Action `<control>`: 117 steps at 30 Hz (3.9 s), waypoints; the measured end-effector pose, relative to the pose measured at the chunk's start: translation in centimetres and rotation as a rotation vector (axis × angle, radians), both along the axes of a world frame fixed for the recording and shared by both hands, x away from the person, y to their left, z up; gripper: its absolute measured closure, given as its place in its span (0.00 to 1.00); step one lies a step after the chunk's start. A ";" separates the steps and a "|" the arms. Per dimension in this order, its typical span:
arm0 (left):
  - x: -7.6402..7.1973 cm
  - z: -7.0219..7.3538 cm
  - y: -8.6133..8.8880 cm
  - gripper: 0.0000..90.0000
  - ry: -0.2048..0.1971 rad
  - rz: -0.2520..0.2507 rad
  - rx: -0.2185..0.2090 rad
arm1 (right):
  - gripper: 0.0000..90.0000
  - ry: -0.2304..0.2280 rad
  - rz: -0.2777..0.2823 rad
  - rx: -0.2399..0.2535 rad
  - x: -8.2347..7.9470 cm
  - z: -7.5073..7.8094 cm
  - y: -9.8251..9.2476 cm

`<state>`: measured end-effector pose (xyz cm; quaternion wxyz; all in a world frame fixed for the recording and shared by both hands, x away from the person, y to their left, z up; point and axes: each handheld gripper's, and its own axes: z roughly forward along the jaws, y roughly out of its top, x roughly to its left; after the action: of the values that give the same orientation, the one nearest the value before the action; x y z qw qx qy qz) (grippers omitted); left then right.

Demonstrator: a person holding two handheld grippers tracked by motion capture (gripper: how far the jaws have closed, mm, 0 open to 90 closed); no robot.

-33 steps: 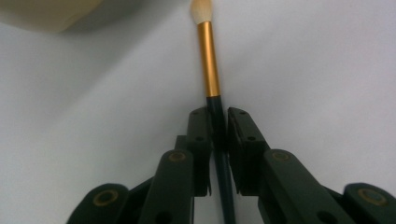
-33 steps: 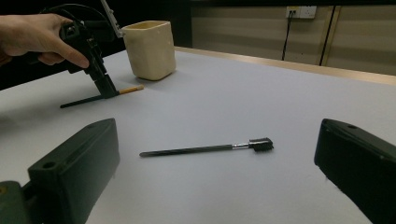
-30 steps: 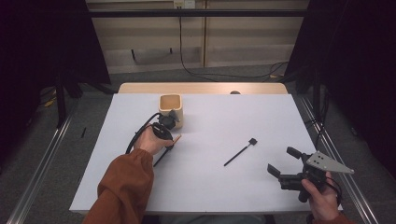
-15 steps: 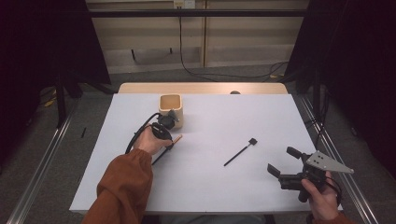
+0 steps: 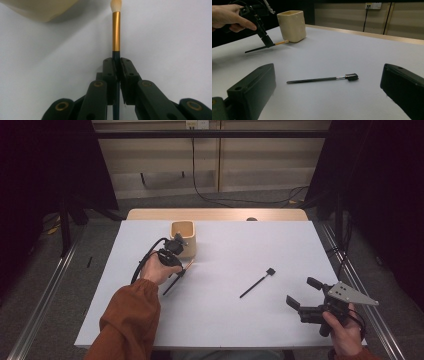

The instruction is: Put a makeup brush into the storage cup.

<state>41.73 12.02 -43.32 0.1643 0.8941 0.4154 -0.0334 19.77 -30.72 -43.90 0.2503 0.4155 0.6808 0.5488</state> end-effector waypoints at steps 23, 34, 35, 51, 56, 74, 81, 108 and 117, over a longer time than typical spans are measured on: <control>-1.5 2.0 0.9 0.93 -0.160 -0.026 -0.213 | 0.00 -0.001 -0.001 0.002 0.0 0.0 0.0; -2.1 2.4 1.7 0.93 -0.248 -0.004 -0.292 | 0.00 0.002 -0.002 0.003 0.0 0.0 0.0; -2.2 2.5 1.8 0.93 -0.248 -0.009 -0.304 | 0.00 0.002 -0.001 0.002 0.0 0.0 0.0; -3.2 3.8 2.2 0.93 -0.370 -0.004 -0.431 | 0.00 0.002 -0.002 0.003 0.0 0.0 0.0; -3.3 4.2 2.5 0.93 -0.398 -0.017 -0.477 | 0.00 0.002 -0.002 0.004 0.0 0.0 0.0; -4.2 5.4 3.3 0.93 -0.528 0.017 -0.607 | 0.00 0.003 -0.002 0.004 0.0 0.0 0.0; -4.3 5.9 3.7 0.93 -0.567 0.035 -0.652 | 0.00 0.002 0.000 0.004 0.0 0.0 0.0; -3.9 9.3 4.0 0.93 -0.680 0.035 -0.668 | 0.00 0.004 0.001 0.003 0.1 0.0 0.0; -3.7 10.6 4.4 0.93 -0.720 0.040 -0.679 | 0.00 0.005 0.001 0.004 0.1 0.0 0.1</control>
<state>38.01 16.40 -32.73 0.5800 0.7366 0.3150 0.1475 19.87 -30.64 -43.93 0.2477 0.4169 0.6806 0.5492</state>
